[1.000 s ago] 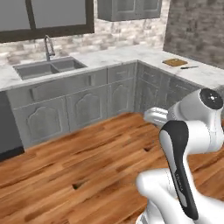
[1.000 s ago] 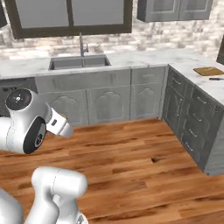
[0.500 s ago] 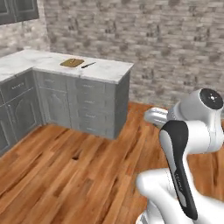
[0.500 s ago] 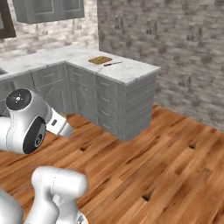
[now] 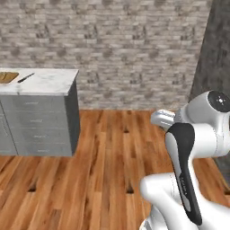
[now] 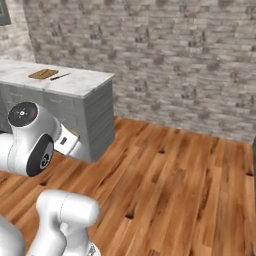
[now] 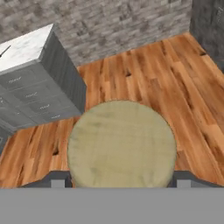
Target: Retrieve the sausage and cheese from the fridge and place them on the cutting board on the counter.
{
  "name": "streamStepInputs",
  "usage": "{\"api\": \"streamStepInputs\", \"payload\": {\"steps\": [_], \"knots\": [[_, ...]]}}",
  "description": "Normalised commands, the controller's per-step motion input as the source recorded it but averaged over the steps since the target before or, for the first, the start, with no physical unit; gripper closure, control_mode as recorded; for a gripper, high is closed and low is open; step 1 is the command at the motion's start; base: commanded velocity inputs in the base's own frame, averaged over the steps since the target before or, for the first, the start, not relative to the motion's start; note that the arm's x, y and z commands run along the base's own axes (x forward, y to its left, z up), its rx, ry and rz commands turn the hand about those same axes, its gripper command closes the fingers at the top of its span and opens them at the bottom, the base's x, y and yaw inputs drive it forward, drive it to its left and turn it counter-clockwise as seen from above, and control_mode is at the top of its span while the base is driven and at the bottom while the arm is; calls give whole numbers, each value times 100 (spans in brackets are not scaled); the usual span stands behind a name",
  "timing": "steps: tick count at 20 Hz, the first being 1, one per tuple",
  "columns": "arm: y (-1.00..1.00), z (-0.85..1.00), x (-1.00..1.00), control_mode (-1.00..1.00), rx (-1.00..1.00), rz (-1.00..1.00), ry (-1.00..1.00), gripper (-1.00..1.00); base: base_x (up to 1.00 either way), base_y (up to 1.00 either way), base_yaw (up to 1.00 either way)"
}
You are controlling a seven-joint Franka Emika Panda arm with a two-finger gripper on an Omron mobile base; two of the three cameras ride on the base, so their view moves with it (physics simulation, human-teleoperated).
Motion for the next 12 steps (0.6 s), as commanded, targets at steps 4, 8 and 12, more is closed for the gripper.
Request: {"api": "streamStepInputs", "payload": {"steps": [4, 8, 12], "knots": [[0, 0, 0, 100, 0, 0, 0, 100, 100, 31, -4], [0, 0, 0, 100, 0, 0, 0, 100, 100, 42, 0], [0, 0, 0, 100, 0, 0, 0, 100, 98, 69, 4]]}}
